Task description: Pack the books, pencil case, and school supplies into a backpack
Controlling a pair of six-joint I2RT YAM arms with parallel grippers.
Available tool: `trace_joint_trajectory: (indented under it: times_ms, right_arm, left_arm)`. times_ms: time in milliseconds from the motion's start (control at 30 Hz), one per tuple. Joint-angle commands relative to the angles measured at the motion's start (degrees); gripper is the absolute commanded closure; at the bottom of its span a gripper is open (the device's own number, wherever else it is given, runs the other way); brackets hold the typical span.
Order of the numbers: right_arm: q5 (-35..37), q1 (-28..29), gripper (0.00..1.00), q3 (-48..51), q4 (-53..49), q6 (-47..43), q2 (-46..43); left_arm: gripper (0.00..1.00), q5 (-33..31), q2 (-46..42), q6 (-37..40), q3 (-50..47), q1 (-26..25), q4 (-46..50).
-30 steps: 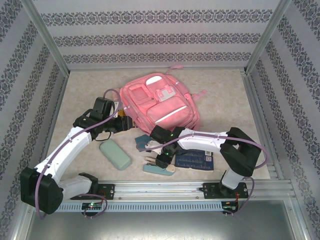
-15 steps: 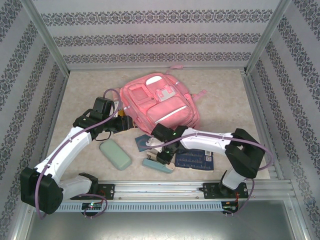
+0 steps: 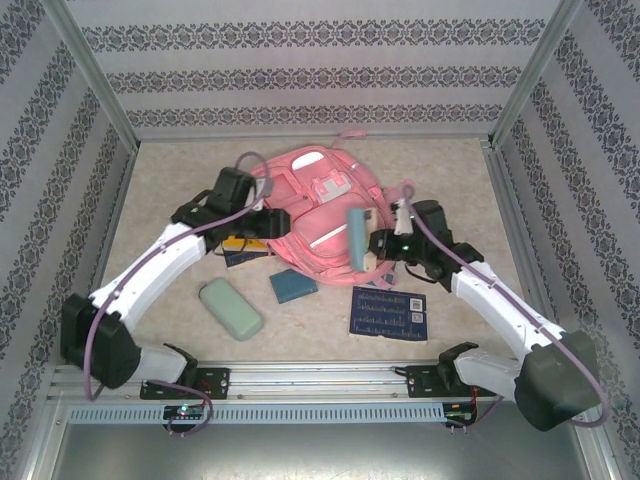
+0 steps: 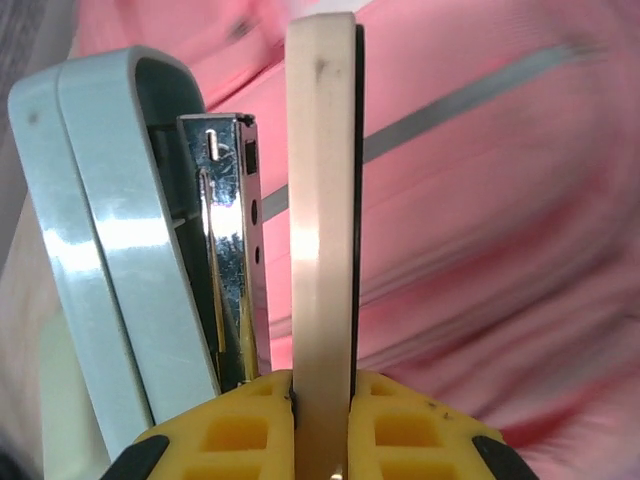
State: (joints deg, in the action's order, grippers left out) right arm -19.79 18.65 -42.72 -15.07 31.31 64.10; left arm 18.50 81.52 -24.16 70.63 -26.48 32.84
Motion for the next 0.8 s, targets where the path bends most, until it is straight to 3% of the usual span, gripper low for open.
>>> trace_joint_trajectory:
  times_ms: [0, 33, 167, 400, 600, 767]
  right_arm:
    - [7.13, -3.57, 1.00, 0.05, -1.56, 10.46, -3.76]
    - [10.60, -4.68, 1.00, -0.02, -3.97, 12.18, -5.03]
    - [11.36, -9.16, 1.00, 1.27, -4.53, 14.57, -8.77]
    - [15.90, -10.26, 1.00, 4.17, -5.16, 17.40, -14.47]
    - [15.27, -10.13, 1.00, 5.78, -4.25, 17.45, -16.58]
    - [14.50, -9.76, 1.00, 6.42, -3.65, 17.95, -16.63]
  left_arm:
    - [0.45, -1.88, 7.83, 2.53, 8.27, -4.45, 2.63]
    - [0.44, -1.87, 10.83, 3.04, 11.03, -5.48, 3.04]
    - [0.44, -0.08, 22.81, 5.33, 23.23, -7.66, 7.68]
    - [0.44, 1.72, 41.02, 8.26, 43.17, -8.68, 17.67]
    - [0.47, 5.85, 47.24, 7.89, 48.88, -9.97, 18.94]
    - [0.58, 7.78, 49.54, 8.49, 50.09, -10.83, 19.96]
